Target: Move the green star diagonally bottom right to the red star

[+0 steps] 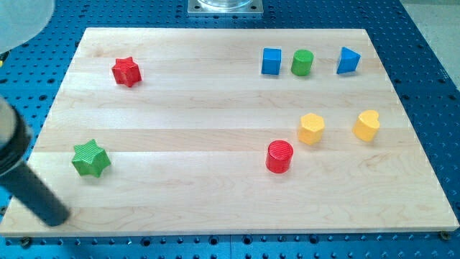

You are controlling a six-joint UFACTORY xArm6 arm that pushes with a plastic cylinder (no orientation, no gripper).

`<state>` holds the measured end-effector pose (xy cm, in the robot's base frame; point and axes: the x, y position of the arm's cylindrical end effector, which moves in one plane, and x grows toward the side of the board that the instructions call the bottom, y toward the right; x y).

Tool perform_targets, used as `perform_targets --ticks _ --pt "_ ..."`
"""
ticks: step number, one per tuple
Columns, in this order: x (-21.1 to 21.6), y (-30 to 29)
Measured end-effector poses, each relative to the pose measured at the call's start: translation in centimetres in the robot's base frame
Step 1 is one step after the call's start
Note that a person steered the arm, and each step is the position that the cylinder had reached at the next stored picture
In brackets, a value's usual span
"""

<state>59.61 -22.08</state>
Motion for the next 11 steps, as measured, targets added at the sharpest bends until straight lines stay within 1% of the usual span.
perform_targets --ticks 1,2,3,4,5,6,7,8,9,10,11 --pt "-4.1 0.0" --pt "-7.1 0.0" --pt "-13.4 2.0" --pt "-17.6 9.8" --pt "-16.3 3.3" --pt "-11.6 -0.5" --pt "-8.9 0.6" --pt "-11.9 8.7" --pt "-17.7 14.3" --pt "-17.8 19.1" --pt "-16.2 22.3"
